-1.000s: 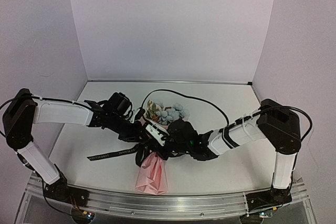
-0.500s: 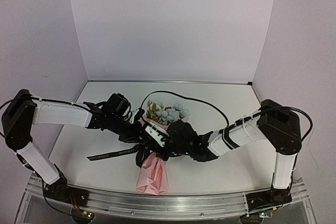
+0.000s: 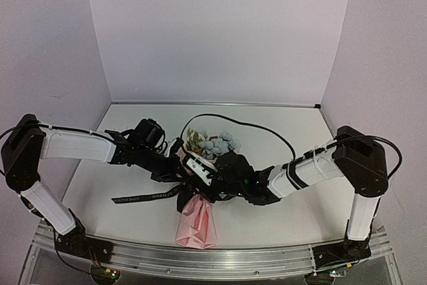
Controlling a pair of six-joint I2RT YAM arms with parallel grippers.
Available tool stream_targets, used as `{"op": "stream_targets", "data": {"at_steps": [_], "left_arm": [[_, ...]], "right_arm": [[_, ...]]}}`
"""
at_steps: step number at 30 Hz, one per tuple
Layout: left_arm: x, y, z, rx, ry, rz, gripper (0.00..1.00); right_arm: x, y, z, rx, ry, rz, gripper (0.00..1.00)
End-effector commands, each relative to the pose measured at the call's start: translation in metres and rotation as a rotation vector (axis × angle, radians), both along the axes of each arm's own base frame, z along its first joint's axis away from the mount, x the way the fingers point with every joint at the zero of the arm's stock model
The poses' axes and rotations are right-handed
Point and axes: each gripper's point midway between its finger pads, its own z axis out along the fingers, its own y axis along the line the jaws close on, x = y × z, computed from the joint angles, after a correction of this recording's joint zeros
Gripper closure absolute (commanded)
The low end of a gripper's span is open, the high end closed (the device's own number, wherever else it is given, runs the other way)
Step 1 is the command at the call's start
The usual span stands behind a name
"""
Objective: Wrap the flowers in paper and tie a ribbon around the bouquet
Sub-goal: Cross the ribbon over the folded bouquet.
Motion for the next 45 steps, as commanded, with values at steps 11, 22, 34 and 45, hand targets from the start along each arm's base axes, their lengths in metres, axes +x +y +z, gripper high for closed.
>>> {"op": "stream_targets", "data": {"at_steps": [11,22,34,45], "left_arm": [[-0.003,-0.013,0.031,-0.102,-0.064,-0.076,0.78],[0.007,-0.019,0.041,-0.136,-0.114,-0.062,0.75],[-0.009,-0.038,0.033,-0.140,-0.089,-0.133,0.80],[-0.009,-0.046,0.040,-0.133,-0.117,-0.127,0.80]], "right_arm": [[0.004,0.006,0.059,0.164,-0.015,-0.019,1.00],[-0.011,0.005,0.043,0.221,0.174,-0.027,1.00],[-0.005,-0.007,0.029,0.330,0.463,-0.140,1.00],[0.006,-0.015,0.032,0.457,0.779,-0.206,1.00]]}}
